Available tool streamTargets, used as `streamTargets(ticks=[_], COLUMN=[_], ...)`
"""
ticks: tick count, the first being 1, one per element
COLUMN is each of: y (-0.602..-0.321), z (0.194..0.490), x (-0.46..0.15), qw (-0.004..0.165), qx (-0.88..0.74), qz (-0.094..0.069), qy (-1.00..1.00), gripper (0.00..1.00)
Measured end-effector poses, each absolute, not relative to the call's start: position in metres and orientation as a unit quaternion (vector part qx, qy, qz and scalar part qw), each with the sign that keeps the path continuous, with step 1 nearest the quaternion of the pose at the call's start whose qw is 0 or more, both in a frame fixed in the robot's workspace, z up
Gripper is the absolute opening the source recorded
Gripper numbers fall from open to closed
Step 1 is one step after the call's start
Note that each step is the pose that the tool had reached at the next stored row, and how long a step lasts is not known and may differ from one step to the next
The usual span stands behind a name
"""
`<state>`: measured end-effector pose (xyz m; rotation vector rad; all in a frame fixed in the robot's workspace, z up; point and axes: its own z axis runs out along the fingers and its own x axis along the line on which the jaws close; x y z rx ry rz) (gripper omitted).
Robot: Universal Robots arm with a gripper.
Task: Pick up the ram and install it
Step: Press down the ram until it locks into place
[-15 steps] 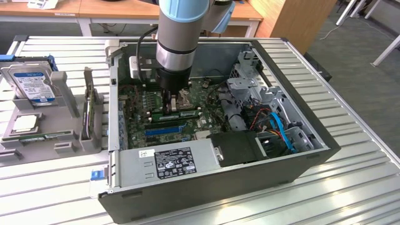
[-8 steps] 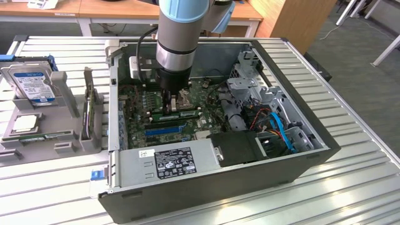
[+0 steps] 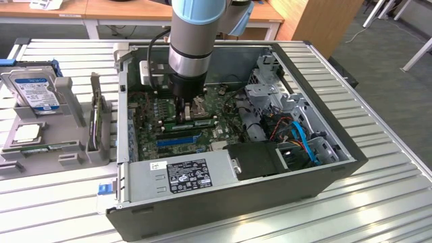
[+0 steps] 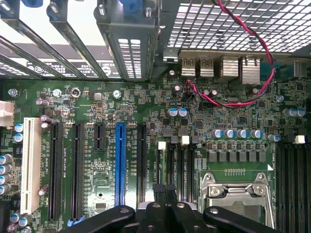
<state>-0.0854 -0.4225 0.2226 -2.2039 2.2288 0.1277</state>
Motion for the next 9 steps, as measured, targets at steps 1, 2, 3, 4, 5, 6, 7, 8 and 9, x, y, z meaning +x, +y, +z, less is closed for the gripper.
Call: streamTargets(ticks=[1,2,3,4,5,6,7,8,9], y=[-0.422,-0.423,-0.423,-0.423,-0.423,-0.423,-0.423,-0.423,-0.423], z=[0.223,0.225,0.226,0.227,0.229,0.230,0.232,0.234,0.236], x=[-0.085,-0.085,-0.085,-0.085,-0.085,-0.085,-0.085,-0.085,-0.085], qw=[0.002,0.002,0.002,0.002,0.002,0.002,0.002,0.002,0.002], qx=[-0.703,-0.703,-0.703,-0.703,-0.702,-0.703,-0.703,-0.702,-0.703], qz=[0.041,0.041,0.041,0.041,0.041,0.041,0.041,0.041,0.041], qy=[0.710,0.710,0.710,0.710,0.711,0.711,0.710,0.711,0.711], gripper=[0.10,0.10,0.10,0.10,0.10,0.10,0.10,0.10,0.10])
